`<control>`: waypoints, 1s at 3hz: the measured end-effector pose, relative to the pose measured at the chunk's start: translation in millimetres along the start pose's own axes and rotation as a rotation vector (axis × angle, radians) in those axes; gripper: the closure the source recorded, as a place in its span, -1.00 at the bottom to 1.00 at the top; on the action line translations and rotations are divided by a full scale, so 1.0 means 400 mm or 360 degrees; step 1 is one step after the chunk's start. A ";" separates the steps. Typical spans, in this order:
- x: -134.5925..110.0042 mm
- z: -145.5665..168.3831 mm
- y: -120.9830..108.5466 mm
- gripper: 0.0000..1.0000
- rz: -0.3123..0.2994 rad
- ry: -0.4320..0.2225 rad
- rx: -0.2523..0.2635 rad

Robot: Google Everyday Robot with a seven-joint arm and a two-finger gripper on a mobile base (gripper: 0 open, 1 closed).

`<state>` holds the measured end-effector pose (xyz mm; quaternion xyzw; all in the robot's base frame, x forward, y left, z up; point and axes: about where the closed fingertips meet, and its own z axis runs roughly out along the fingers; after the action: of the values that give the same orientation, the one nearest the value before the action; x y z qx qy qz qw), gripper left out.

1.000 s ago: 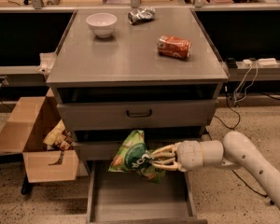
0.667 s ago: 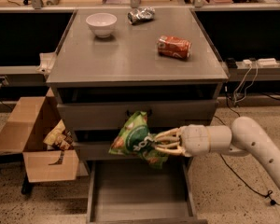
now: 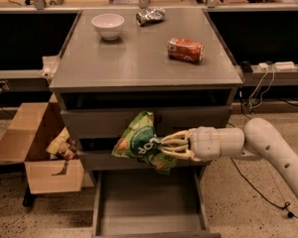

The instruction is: Pick green rice chip bag from bottom drawer and place on counter

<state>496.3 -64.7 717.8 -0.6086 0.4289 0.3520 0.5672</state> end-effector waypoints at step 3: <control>-0.375 -0.063 -0.462 1.00 -0.0105 0.0259 0.0115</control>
Offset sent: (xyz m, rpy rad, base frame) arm 0.1301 -0.0187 0.2553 -0.1581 -0.0941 -0.1603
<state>607.5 -73.4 929.6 -0.6280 0.4659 0.2668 0.5634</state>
